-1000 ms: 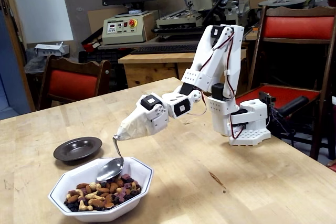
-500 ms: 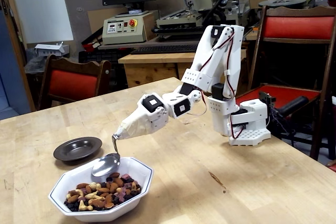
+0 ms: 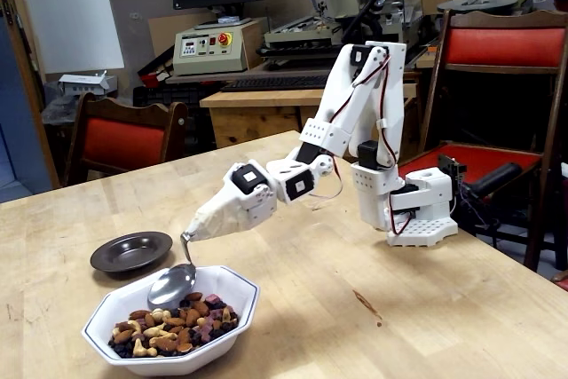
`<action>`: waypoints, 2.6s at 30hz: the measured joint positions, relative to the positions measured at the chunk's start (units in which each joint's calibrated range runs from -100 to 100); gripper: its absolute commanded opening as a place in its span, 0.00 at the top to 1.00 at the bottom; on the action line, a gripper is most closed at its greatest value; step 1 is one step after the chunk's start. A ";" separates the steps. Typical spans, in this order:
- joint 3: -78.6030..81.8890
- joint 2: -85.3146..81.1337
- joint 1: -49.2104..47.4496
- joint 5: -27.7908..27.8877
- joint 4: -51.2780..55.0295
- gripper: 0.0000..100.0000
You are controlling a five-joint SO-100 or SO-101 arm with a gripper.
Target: Use spoon to take food
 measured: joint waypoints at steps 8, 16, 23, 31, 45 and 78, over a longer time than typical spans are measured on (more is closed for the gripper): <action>-9.01 5.58 0.00 -4.15 0.00 0.96; -9.35 6.09 0.00 -4.79 0.00 0.96; -9.35 6.09 0.00 -4.79 0.00 0.96; -9.35 6.09 0.00 -4.79 0.00 0.96; 0.09 5.92 0.00 -4.30 -1.04 0.96; 0.17 5.92 -0.07 -8.89 -1.36 0.96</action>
